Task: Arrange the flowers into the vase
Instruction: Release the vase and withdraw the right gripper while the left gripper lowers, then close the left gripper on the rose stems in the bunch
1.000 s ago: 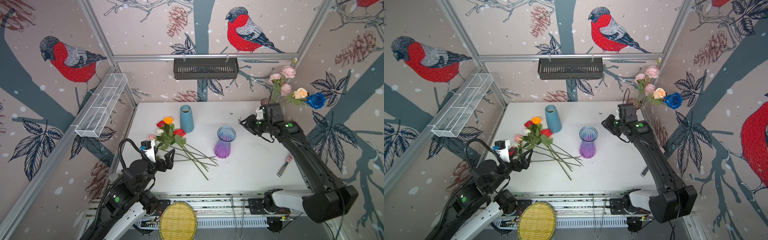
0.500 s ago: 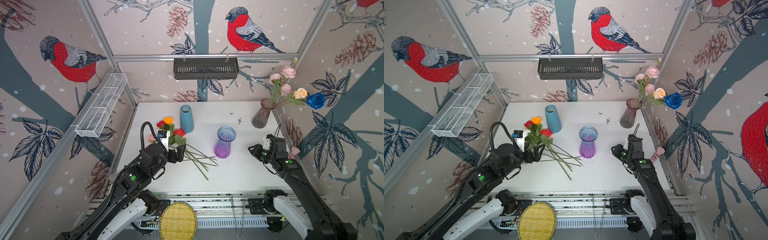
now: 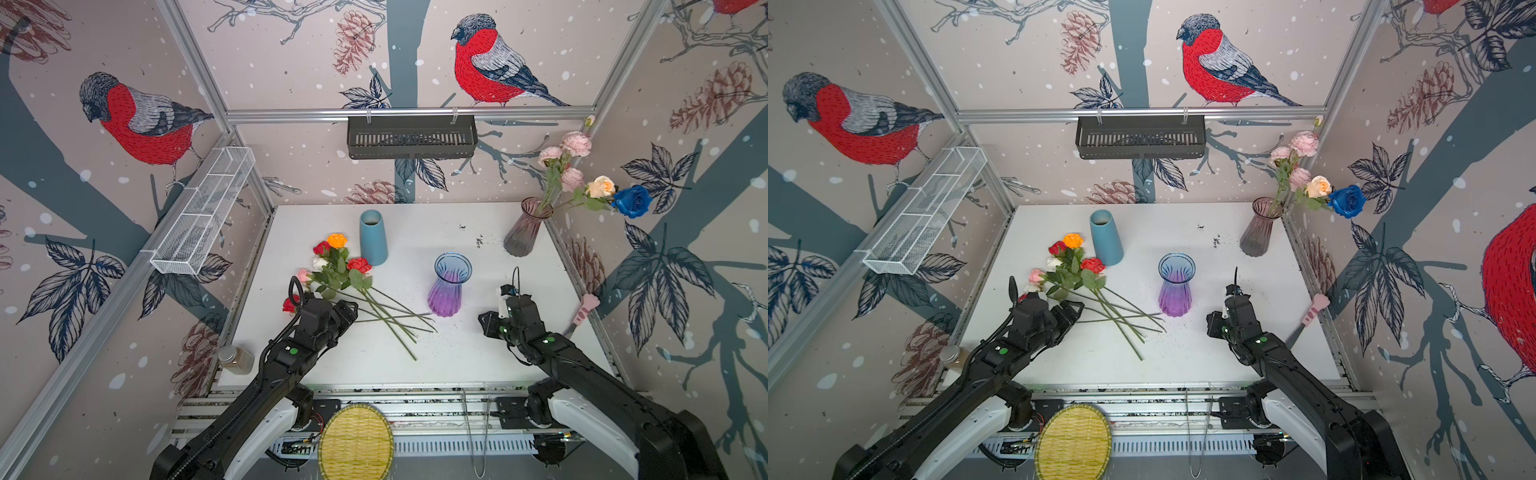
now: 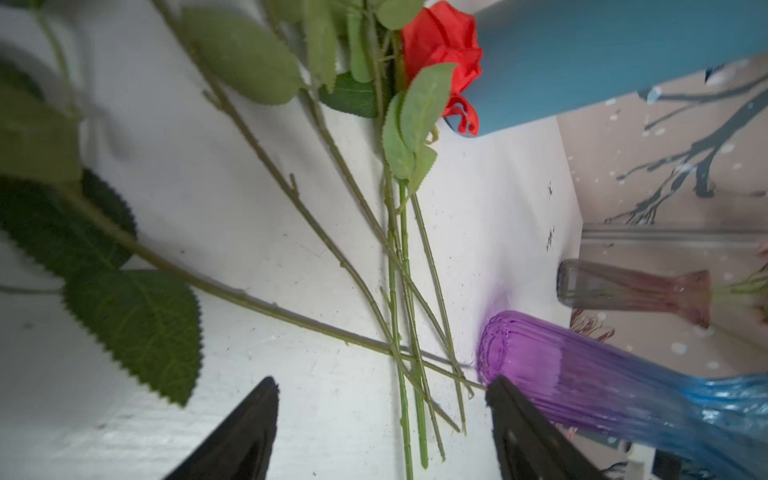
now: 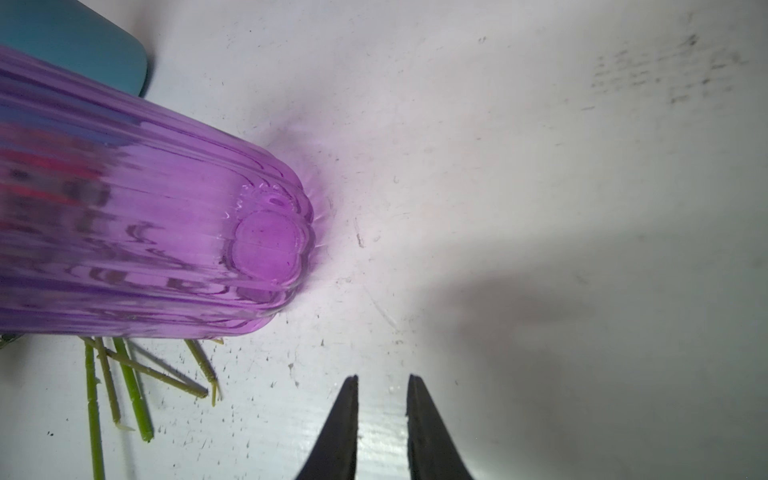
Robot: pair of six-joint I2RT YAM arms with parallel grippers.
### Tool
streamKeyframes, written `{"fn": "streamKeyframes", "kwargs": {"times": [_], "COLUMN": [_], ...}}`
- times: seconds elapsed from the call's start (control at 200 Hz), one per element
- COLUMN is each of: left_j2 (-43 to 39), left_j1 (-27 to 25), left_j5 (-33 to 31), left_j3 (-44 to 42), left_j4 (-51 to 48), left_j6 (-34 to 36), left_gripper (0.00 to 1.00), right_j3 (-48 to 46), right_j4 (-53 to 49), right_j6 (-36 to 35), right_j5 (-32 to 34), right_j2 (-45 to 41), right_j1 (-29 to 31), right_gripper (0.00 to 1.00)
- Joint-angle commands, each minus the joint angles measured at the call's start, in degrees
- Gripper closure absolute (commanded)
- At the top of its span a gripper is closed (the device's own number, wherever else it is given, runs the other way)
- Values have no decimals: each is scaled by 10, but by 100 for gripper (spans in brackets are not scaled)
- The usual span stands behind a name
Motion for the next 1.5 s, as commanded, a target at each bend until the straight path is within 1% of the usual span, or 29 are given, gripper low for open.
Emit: {"fn": "streamKeyframes", "kwargs": {"times": [0.0, 0.075, 0.11, 0.17, 0.325, 0.415, 0.44, 0.495, 0.565, 0.666, 0.761, 0.861, 1.026, 1.211, 1.326, 1.396, 1.491], "left_j2": [-12, -2, 10, 40, 154, 226, 246, 284, 325, 365, 380, 388, 406, 445, 456, 457, 464], "left_j1": [6, 12, 16, 29, 70, 75, 75, 76, 76, 76, 75, 73, 74, 75, 75, 75, 78], "left_j5": [-36, -56, -62, -66, -20, -6, -1, 9, 15, 30, 34, 19, 16, 29, 23, 16, 18], "left_j3": [-9, -1, 9, 32, 101, 153, 166, 193, 218, 228, 230, 240, 237, 239, 244, 247, 252], "left_j4": [-11, -29, -37, -60, -102, -140, -153, -175, -194, -194, -194, -213, -211, -208, -213, -217, -217], "left_j6": [-138, -154, -151, -143, -105, -91, -92, -86, -74, -78, -84, -85, -81, -70, -67, -65, -58], "left_gripper": [26, 31, 33, 38, 57, 71, 73, 73, 69, 71, 73, 73, 70, 70, 70, 72, 84], "right_j3": [-11, -18, -28, -36, -35, -36, -35, -34, -33, -31, -30, -30, -29, -29, -29, -28, -29], "right_j4": [48, 60, 73, 84, 83, 86, 86, 84, 82, 80, 80, 80, 79, 76, 76, 74, 71], "right_j6": [-14, -13, -8, -3, -4, -2, -2, 0, 3, 3, 4, 5, 5, 5, 6, 6, 7], "right_j5": [24, 28, 31, 31, 37, 47, 50, 58, 66, 70, 73, 77, 79, 81, 83, 84, 86], "right_j2": [3, -4, -7, -10, -10, -9, -8, -6, -2, 2, 2, 3, 5, 4, 2, 1, -3], "right_j1": [9, 11, 12, 12, 18, 24, 26, 30, 33, 37, 39, 42, 43, 45, 45, 45, 46], "right_gripper": [76, 76, 76, 77, 77, 77, 77, 78, 78, 78, 78, 78, 78, 79, 79, 79, 80]}}
